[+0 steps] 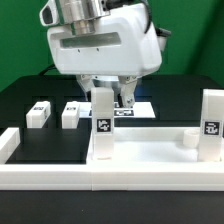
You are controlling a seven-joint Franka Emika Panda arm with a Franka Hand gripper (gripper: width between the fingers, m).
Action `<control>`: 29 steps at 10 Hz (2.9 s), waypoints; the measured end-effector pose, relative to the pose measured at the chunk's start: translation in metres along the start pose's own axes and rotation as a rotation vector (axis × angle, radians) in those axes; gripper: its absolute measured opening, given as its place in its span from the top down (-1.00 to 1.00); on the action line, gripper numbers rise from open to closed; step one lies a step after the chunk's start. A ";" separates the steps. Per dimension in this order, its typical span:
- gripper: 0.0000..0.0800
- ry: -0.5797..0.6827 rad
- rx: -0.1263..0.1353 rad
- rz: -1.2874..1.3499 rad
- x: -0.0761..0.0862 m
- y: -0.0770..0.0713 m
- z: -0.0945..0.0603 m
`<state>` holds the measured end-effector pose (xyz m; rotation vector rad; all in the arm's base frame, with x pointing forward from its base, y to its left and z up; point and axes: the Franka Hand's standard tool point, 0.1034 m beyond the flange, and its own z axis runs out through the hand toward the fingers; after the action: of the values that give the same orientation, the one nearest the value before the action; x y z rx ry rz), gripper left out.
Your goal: Assemble desk
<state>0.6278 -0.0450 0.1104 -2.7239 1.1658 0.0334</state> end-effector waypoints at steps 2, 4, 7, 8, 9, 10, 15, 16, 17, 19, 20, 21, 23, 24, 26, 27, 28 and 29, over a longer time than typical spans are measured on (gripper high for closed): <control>-0.62 0.012 -0.064 -0.458 -0.001 0.001 0.001; -0.62 0.018 -0.064 -0.665 0.002 0.005 0.002; -0.17 0.017 -0.064 -0.597 0.002 0.005 0.004; 0.26 0.019 -0.066 -0.533 0.002 0.006 0.004; 0.26 0.022 -0.066 -0.453 0.004 0.008 0.004; 0.26 0.024 -0.065 -0.406 0.003 0.008 0.004; 0.27 0.005 0.006 0.449 0.003 -0.004 0.005; 0.27 -0.002 0.057 0.600 0.005 -0.003 0.005; 0.27 -0.002 0.062 0.651 0.004 -0.002 0.005; 0.06 -0.003 0.060 0.643 0.003 -0.002 0.006; -0.27 0.001 0.054 0.518 0.004 -0.001 0.006; -0.55 -0.001 0.051 0.281 0.009 0.003 0.005; -0.60 -0.030 0.042 -0.017 0.006 0.006 0.005; -0.62 -0.026 0.043 -0.101 0.006 0.006 0.004; -0.62 -0.021 0.041 -0.264 0.007 0.007 0.004; -0.62 -0.010 0.005 -0.468 0.009 0.009 0.003; -0.62 0.008 -0.040 -0.690 0.012 0.007 0.000; -0.62 0.010 -0.045 -0.752 0.012 0.006 0.001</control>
Offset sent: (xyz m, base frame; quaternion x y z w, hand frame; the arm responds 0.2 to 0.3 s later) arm -0.0136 -0.0054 0.0014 -0.0214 0.0279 -0.2307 0.9724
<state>0.6319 -0.0577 0.1078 -3.0098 0.0864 -0.0544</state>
